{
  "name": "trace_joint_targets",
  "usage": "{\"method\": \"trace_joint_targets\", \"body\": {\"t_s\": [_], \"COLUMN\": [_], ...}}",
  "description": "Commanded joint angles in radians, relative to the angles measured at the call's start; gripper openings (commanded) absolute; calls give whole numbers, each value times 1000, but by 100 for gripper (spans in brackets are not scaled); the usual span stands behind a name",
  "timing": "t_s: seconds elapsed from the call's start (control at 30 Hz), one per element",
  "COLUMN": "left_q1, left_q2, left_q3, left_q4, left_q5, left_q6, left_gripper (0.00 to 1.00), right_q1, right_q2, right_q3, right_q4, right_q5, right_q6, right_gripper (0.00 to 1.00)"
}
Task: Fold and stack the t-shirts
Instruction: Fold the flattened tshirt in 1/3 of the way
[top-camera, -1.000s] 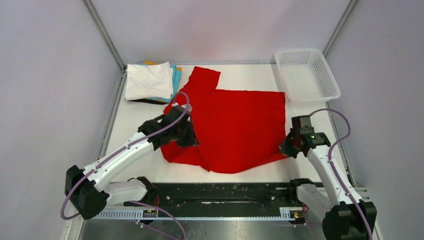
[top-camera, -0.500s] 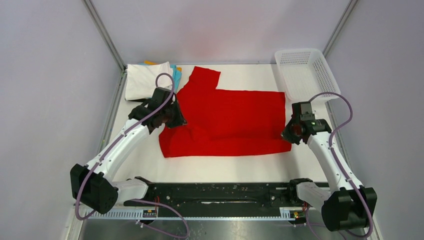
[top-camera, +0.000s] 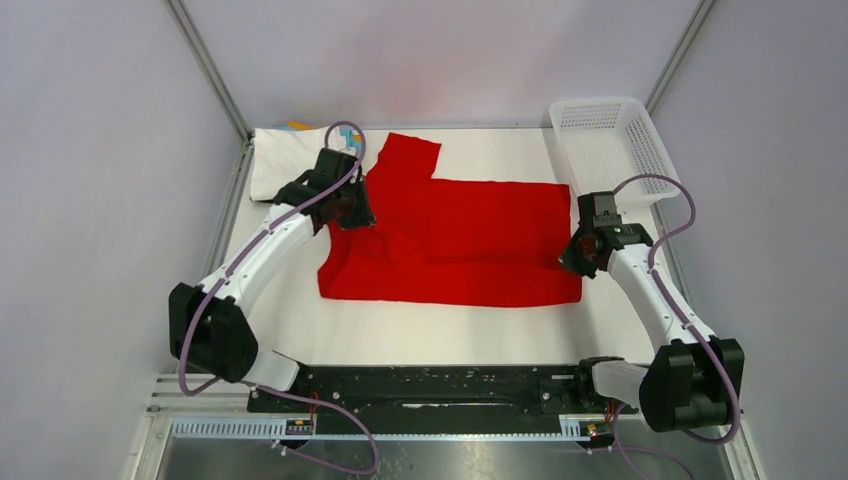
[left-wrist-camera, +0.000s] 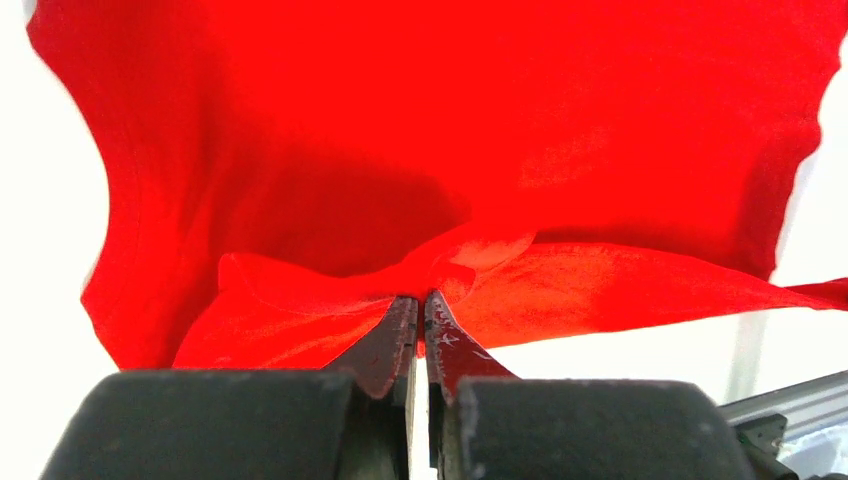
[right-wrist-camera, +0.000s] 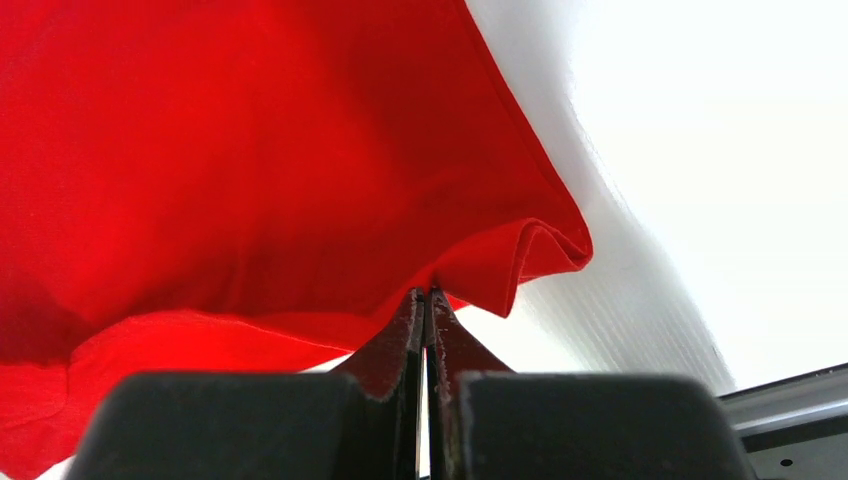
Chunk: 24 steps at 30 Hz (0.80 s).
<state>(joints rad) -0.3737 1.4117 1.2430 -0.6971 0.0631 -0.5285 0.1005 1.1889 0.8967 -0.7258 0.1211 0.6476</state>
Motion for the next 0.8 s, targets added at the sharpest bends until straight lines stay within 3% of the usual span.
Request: {"method": "trace_joint_targets", "body": {"t_s": [0.0, 0.2, 0.23, 0.3, 0.37, 0.43, 0.57, 0.67, 0.77], "left_q1": [14, 58, 66, 85, 101, 107, 107, 108, 107], "left_q2": [82, 305, 350, 434, 508, 505, 354, 228, 140], "left_q3": [92, 247, 291, 369, 474, 483, 268, 78, -118], "left_q4": [79, 71, 66, 55, -35, -43, 36, 118, 255], "left_q5": [-5, -25, -26, -20, -19, -31, -29, 11, 95], "left_q6": [90, 113, 115, 115, 103, 92, 42, -24, -104], "left_gripper": [0, 18, 28, 64, 76, 97, 99, 99, 99], "right_q1": [-14, -32, -34, -37, -36, -36, -35, -1, 108], "right_q2": [45, 153, 176, 213, 215, 198, 118, 61, 71], "right_q3": [36, 60, 78, 114, 137, 128, 34, -38, -65], "right_q4": [56, 133, 135, 131, 121, 114, 121, 176, 241], "right_q5": [49, 103, 109, 110, 93, 81, 52, -23, -51], "right_q6": [-3, 15, 14, 11, 6, -3, 9, 8, -30], "right_gripper": [0, 10, 14, 28, 57, 74, 99, 100, 99]}}
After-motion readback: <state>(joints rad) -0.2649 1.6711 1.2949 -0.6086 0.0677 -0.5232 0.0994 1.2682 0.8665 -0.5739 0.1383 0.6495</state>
